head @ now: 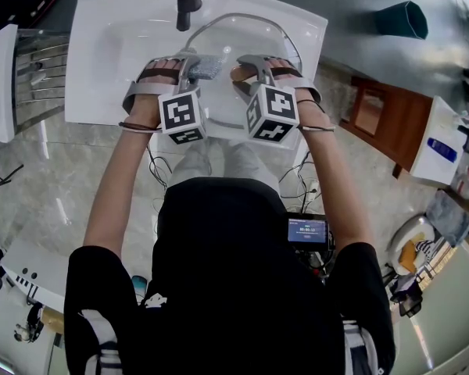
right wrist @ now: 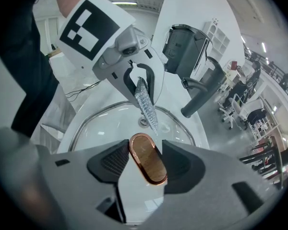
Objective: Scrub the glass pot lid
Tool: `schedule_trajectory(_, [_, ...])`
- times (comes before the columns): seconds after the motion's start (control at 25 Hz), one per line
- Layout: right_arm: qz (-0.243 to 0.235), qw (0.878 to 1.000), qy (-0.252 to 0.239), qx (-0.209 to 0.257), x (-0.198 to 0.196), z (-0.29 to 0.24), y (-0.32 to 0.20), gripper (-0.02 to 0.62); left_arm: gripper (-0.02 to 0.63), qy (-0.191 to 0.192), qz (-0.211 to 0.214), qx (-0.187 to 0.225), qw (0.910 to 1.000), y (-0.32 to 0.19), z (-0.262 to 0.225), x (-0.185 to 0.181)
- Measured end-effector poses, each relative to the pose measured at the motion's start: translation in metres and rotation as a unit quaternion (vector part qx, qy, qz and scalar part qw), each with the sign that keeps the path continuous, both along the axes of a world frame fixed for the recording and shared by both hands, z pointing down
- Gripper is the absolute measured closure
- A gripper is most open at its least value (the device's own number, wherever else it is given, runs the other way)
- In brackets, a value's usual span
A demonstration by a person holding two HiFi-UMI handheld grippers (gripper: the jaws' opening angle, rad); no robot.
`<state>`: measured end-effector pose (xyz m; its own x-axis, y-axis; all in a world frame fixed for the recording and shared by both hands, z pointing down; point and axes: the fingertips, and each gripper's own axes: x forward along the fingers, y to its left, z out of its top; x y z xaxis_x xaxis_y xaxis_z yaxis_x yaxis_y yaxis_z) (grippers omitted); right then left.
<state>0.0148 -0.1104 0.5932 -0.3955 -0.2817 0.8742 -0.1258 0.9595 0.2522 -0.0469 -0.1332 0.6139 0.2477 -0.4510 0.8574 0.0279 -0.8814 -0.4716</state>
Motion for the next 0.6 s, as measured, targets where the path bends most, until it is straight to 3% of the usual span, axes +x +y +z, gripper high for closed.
schedule_trajectory(0.6, [0.005, 1.000, 0.014, -0.004, 0.000, -0.001, 0.000, 0.388, 0.535, -0.002, -0.005, -0.028, 0.9996, 0.048, 0.000, -0.013])
